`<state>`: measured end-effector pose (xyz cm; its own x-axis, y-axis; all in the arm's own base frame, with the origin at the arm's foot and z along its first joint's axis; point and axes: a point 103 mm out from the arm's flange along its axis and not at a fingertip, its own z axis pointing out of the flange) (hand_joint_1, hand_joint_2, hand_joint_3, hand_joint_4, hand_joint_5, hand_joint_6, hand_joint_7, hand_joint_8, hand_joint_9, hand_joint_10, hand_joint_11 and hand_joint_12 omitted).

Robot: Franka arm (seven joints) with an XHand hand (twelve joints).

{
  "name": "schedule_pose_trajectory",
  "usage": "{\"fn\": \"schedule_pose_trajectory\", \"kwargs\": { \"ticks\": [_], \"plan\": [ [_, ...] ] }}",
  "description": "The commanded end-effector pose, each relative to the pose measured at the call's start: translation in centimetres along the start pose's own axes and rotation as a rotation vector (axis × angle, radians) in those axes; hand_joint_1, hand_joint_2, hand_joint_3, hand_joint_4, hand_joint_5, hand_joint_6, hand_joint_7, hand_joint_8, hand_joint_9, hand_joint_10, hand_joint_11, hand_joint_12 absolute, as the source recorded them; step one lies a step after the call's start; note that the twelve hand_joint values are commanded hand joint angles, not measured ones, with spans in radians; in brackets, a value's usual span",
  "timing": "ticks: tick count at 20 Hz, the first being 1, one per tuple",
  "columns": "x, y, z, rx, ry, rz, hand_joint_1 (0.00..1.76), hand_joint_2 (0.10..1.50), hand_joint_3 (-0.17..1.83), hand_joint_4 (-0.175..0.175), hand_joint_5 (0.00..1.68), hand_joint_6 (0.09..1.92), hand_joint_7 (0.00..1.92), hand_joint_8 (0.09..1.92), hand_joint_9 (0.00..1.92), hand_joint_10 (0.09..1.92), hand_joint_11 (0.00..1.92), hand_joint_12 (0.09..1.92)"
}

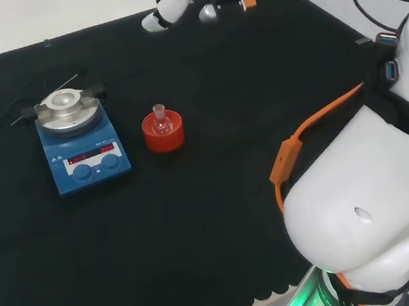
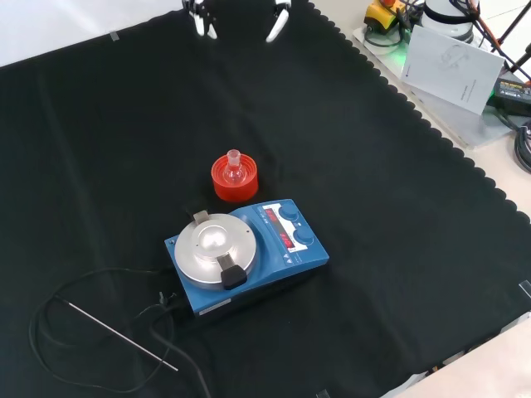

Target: Pick up the round-bottom flask.

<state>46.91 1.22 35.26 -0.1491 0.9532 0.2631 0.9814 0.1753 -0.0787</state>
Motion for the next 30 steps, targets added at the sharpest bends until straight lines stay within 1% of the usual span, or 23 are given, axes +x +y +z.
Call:
{"fn": "schedule_pose_trajectory", "kwargs": {
  "ticks": [1,3,7,10,14,22,26,30],
  "plan": [
    [-2.4,2.9,3.8,0.055,0.023,0.050,0.89,0.36,0.85,-0.175,0.40,0.98,0.75,0.88,0.76,0.85,0.47,1.40],
    [-3.2,3.6,4.5,0.064,0.032,0.068,0.89,0.36,0.85,-0.175,0.41,1.01,0.77,0.88,0.78,0.84,0.48,1.40],
    [-4.8,4.5,5.0,0.054,0.029,0.081,0.91,0.36,0.85,-0.175,0.42,1.04,0.79,0.88,0.80,0.84,0.49,1.40],
    [-5.7,5.2,5.4,0.071,0.036,0.083,0.91,0.35,0.86,-0.175,0.42,1.06,0.80,0.88,0.82,0.83,0.52,1.39],
    [-6.1,6.0,6.3,0.101,0.042,0.075,0.92,0.35,0.86,-0.175,0.43,1.07,0.82,0.88,0.84,0.83,0.54,1.38],
    [-5.7,6.5,8.5,0.166,0.055,0.077,0.91,0.35,0.86,-0.175,0.41,1.08,0.81,0.87,0.84,0.83,0.55,1.37],
    [-4.9,6.3,10.2,0.194,0.077,0.077,0.91,0.35,0.86,-0.175,0.39,1.08,0.79,0.88,0.83,0.83,0.53,1.37],
    [-3.6,6.0,11.7,0.210,0.102,0.060,0.90,0.35,0.86,-0.175,0.39,1.08,0.79,0.88,0.82,0.83,0.52,1.38]
  ]
}}
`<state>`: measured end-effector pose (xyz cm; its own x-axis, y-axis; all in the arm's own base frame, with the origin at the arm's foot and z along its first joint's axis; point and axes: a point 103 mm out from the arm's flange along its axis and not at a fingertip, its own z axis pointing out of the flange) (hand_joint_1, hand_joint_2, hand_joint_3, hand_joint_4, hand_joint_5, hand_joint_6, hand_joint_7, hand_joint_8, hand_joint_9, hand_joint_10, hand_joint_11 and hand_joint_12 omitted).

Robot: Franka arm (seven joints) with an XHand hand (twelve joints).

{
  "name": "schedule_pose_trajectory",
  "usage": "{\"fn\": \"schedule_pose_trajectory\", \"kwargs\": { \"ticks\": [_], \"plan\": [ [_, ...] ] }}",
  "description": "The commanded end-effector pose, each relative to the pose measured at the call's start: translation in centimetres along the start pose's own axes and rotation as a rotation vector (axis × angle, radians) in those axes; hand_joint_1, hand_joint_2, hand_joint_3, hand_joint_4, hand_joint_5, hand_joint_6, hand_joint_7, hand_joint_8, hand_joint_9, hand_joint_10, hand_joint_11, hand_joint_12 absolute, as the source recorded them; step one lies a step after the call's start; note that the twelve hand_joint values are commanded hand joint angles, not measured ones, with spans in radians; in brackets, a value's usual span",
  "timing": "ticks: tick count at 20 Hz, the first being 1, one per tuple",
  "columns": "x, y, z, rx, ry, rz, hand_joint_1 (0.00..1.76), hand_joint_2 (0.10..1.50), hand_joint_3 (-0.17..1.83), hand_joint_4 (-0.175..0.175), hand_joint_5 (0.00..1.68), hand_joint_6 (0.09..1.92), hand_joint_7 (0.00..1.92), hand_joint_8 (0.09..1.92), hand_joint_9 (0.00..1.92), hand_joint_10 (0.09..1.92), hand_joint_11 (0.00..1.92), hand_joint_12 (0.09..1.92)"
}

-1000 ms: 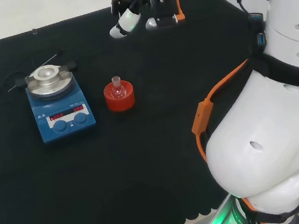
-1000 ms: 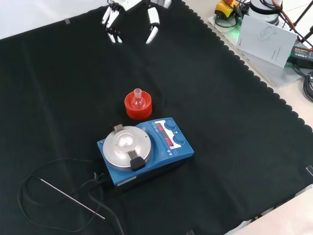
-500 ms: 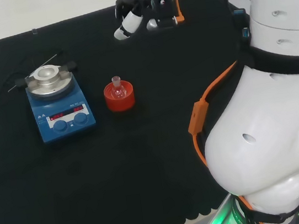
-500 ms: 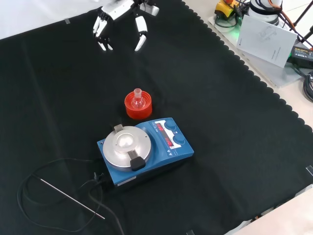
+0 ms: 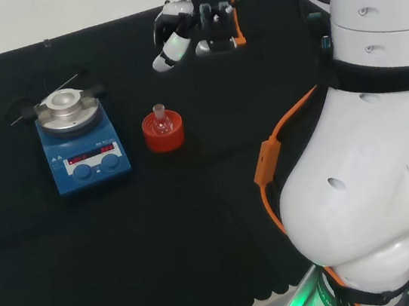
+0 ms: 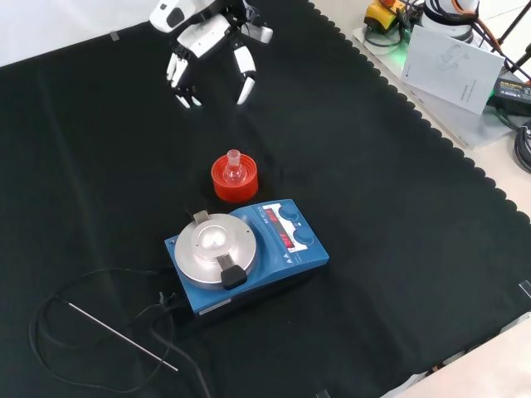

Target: Pick up the round-bottom flask.

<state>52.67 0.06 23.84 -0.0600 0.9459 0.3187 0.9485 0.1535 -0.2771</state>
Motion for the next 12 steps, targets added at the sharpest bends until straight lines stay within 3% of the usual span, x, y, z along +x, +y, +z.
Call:
{"fn": "schedule_pose_trajectory", "kwargs": {
  "ticks": [1,4,12],
  "plan": [
    [1.5,-0.1,2.2,0.030,0.037,-0.023,0.90,0.35,0.86,-0.175,0.39,1.08,0.79,0.88,0.82,0.83,0.52,1.38],
    [1.9,0.1,3.2,0.046,0.068,-0.034,0.90,0.35,0.86,-0.175,0.39,1.08,0.78,0.88,0.82,0.84,0.52,1.38],
    [0.7,1.0,5.1,0.076,0.047,-0.007,0.89,0.35,0.86,-0.175,0.38,1.08,0.78,0.89,0.81,0.84,0.51,1.39]
  ]
}}
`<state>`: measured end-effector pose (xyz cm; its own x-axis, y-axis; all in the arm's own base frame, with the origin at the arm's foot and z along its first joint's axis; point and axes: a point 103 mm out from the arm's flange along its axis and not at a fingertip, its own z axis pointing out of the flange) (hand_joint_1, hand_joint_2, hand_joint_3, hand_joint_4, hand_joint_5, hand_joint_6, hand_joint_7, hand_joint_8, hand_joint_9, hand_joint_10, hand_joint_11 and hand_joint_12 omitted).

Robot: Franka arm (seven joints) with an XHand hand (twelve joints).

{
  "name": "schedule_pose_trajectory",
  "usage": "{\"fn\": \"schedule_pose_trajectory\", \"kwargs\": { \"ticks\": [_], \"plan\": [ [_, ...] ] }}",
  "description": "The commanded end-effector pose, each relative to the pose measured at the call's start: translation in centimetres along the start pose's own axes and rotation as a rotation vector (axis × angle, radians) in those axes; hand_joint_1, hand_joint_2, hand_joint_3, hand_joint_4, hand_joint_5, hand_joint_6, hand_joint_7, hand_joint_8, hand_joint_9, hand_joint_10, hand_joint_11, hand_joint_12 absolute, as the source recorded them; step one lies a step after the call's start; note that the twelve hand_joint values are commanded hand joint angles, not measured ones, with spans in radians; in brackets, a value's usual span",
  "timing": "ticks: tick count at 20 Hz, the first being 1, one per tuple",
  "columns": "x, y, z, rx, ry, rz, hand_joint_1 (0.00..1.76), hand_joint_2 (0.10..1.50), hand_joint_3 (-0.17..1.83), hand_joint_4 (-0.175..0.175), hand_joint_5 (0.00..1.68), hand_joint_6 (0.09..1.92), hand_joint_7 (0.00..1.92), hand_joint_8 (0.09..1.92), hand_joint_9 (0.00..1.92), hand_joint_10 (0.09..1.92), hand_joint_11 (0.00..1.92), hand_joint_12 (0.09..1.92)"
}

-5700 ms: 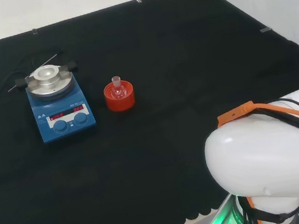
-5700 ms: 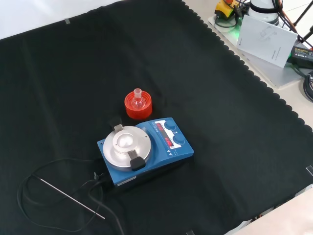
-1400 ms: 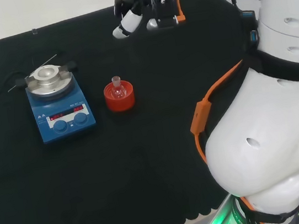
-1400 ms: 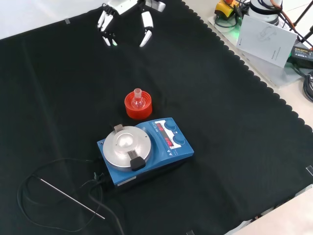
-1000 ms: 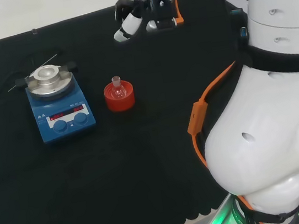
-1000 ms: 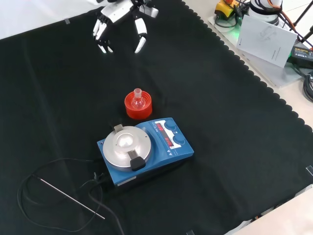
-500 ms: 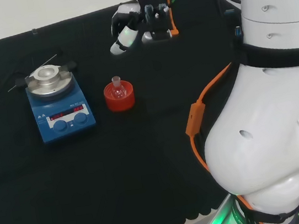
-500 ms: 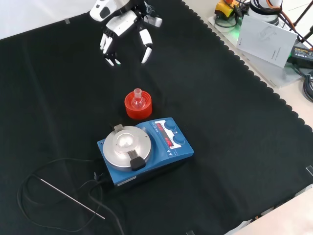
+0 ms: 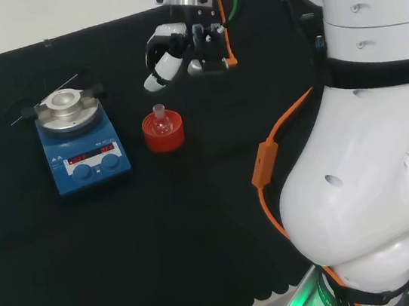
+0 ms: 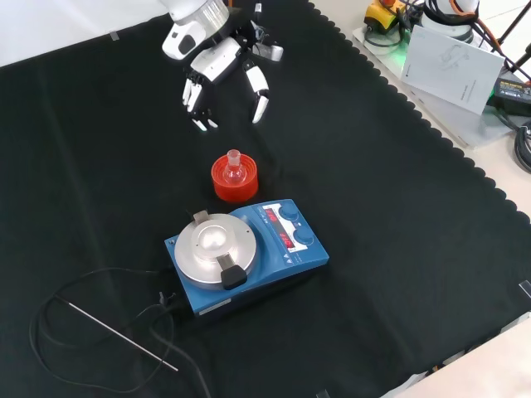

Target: Pick up the round-bottom flask.

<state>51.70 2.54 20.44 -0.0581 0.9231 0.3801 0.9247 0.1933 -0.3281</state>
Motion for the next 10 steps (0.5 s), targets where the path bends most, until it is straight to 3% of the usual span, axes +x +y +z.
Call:
{"fn": "schedule_pose_trajectory", "kwargs": {
  "ticks": [1,10],
  "plan": [
    [-0.87,0.77,0.97,0.003,-0.022,0.019,0.89,0.35,0.86,-0.175,0.38,1.08,0.78,0.89,0.81,0.84,0.51,1.39],
    [-1.65,1.72,1.89,-0.010,-0.016,0.045,0.89,0.35,0.86,-0.175,0.38,1.08,0.78,0.89,0.81,0.85,0.51,1.39]
  ]
}}
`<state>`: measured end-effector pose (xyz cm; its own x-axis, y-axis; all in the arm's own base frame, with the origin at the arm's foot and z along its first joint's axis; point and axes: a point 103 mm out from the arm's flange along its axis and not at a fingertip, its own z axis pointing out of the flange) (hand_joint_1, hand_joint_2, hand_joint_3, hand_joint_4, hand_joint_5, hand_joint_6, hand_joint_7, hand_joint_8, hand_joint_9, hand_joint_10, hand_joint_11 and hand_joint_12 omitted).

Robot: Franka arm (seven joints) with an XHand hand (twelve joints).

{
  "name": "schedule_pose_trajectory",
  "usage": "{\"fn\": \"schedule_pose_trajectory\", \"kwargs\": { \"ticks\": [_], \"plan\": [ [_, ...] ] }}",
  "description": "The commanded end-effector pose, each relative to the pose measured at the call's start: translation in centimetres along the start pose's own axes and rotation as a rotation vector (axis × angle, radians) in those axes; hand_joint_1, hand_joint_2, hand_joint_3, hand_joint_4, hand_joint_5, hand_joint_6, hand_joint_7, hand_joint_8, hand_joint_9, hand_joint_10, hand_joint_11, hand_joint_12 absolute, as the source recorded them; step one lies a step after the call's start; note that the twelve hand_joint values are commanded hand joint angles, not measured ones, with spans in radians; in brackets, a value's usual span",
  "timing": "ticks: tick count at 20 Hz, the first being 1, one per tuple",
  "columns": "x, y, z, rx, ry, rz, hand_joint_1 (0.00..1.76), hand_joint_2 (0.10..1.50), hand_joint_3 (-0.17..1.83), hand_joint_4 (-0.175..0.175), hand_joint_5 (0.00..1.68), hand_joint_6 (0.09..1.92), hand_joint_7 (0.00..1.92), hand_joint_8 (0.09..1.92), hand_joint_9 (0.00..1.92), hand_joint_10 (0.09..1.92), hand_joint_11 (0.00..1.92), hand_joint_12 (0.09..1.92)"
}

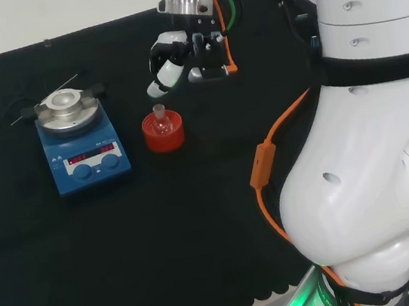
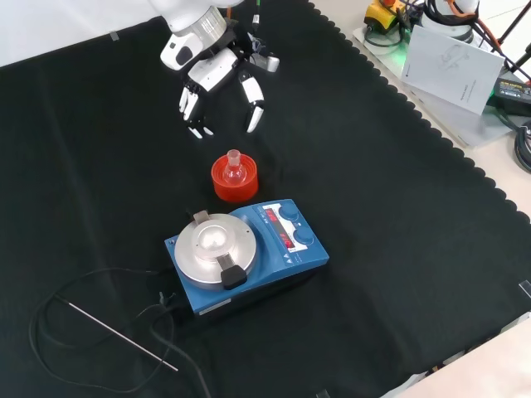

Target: Pick up the round-bottom flask.

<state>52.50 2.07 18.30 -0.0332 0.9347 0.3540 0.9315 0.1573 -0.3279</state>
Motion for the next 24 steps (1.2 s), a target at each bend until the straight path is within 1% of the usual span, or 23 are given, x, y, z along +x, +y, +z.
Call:
{"fn": "schedule_pose_trajectory", "kwargs": {
  "ticks": [1,6,10,17,24],
  "plan": [
    [-0.4,0.4,0.5,0.006,0.000,0.013,0.89,0.35,0.86,-0.175,0.38,1.08,0.78,0.89,0.81,0.85,0.51,1.39],
    [-0.9,0.4,0.9,0.013,0.010,0.029,0.89,0.35,0.86,-0.175,0.38,1.08,0.78,0.90,0.81,0.85,0.51,1.39],
    [-0.7,0.4,1.7,0.029,0.010,0.030,0.89,0.35,0.86,-0.175,0.37,1.08,0.77,0.90,0.81,0.85,0.51,1.39],
    [-0.2,0.9,3.4,0.059,0.010,0.007,0.89,0.36,0.86,-0.175,0.37,1.08,0.77,0.90,0.81,0.85,0.50,1.39],
    [-0.1,1.0,4.6,0.084,0.020,-0.003,0.88,0.36,0.86,-0.175,0.37,1.08,0.77,0.90,0.81,0.85,0.50,1.39]
  ]
}}
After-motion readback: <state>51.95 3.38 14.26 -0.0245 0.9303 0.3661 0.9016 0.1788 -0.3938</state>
